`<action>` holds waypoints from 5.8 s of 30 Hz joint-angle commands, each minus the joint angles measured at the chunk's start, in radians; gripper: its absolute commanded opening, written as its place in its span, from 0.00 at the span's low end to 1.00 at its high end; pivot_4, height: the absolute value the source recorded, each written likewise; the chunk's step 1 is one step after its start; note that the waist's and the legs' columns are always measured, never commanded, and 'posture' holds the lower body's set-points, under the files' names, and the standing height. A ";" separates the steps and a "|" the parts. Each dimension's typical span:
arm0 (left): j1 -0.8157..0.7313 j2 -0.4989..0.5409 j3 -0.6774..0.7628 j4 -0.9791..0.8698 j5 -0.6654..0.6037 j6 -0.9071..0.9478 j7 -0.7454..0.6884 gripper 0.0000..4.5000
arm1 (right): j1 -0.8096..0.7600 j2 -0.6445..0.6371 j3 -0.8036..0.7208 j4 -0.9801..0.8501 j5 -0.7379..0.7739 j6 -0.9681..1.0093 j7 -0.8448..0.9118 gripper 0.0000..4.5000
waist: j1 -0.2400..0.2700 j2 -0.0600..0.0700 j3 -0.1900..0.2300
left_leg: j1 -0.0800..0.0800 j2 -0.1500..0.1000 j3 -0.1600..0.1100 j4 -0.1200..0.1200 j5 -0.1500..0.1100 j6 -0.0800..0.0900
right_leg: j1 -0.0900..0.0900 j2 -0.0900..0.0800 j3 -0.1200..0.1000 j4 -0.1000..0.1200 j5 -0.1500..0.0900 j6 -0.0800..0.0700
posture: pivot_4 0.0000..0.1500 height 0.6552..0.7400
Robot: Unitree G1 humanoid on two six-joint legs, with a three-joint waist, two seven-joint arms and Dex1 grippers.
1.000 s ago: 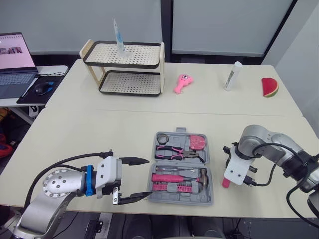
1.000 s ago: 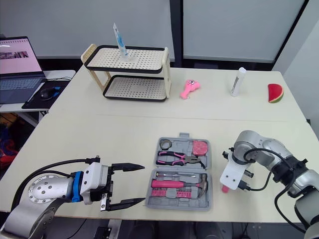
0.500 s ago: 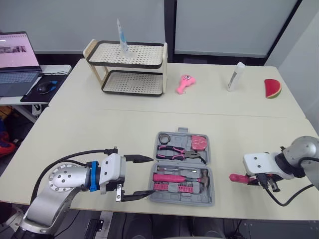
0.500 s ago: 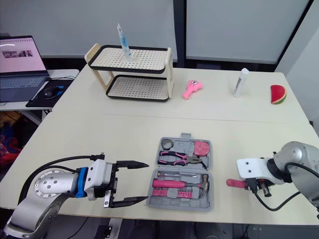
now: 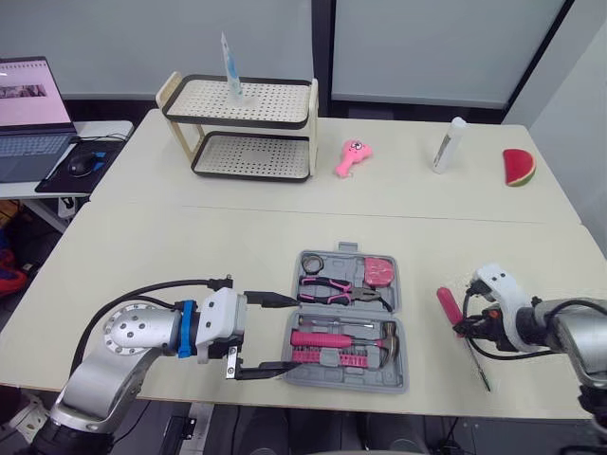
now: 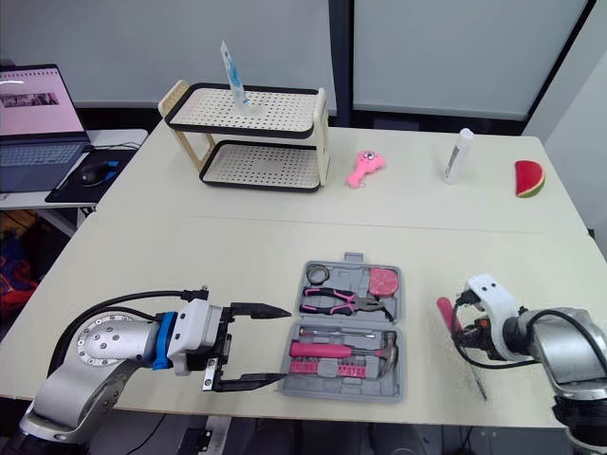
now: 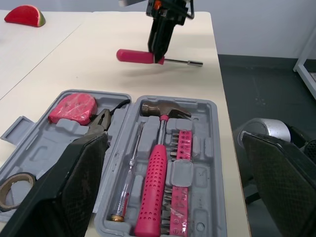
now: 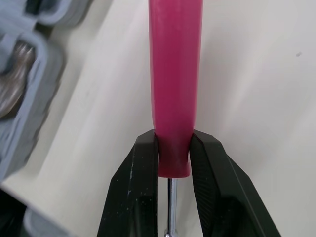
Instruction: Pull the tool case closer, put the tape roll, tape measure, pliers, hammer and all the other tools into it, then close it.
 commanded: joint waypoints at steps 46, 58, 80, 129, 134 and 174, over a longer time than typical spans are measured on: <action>-0.024 0.018 0.061 -0.010 -0.099 0.085 -0.034 1.00 | 0.405 0.299 -0.067 0.078 0.084 -0.927 -0.441 0.57 | -0.015 0.001 -0.003 | 0.003 0.001 0.000 0.000 0.000 0.000 | 0.003 0.000 0.000 0.002 0.000 0.000 | 1.00 0.94; -0.005 0.038 0.088 0.003 -0.093 0.078 -0.038 1.00 | 0.445 0.290 -0.096 0.014 0.111 -0.939 -0.448 0.15 | -0.015 0.001 -0.003 | 0.003 0.001 0.000 0.000 0.000 0.000 | 0.003 0.000 0.000 0.002 0.000 0.000 | 1.00 0.94; 0.240 0.197 0.214 0.109 0.068 -0.150 -0.160 1.00 | -0.008 -0.213 0.541 -0.467 0.155 -0.542 -0.069 0.15 | 0.000 -0.001 -0.001 | 0.001 0.001 0.000 0.000 0.000 0.000 | 0.001 0.000 -0.001 0.000 -0.001 -0.001 | 1.00 0.94; 0.272 0.201 0.212 0.022 0.056 -0.101 -0.121 1.00 | -0.139 0.004 0.771 -0.259 0.140 -0.648 -0.079 0.24 | -0.001 -0.002 0.000 | 0.000 0.002 -0.001 0.001 0.000 0.000 | -0.001 0.000 -0.002 0.002 -0.001 -0.001 | 1.00 0.94; 0.269 0.199 0.211 0.026 0.057 -0.101 -0.121 1.00 | -0.128 0.016 0.801 -0.209 0.098 -0.685 -0.086 0.00 | -0.001 -0.002 0.000 | 0.000 0.002 -0.001 0.001 0.000 0.000 | -0.001 0.000 -0.002 0.002 -0.001 -0.001 | 1.00 0.94; -0.263 -0.095 -0.124 0.667 0.325 -0.205 0.031 0.01 | 0.101 -0.154 0.283 0.266 -0.084 -1.277 -0.013 0.00 | -0.008 -0.005 -0.004 | 0.003 0.000 -0.001 0.002 0.000 0.000 | 0.002 0.001 -0.001 0.003 0.000 -0.001 | 1.00 0.94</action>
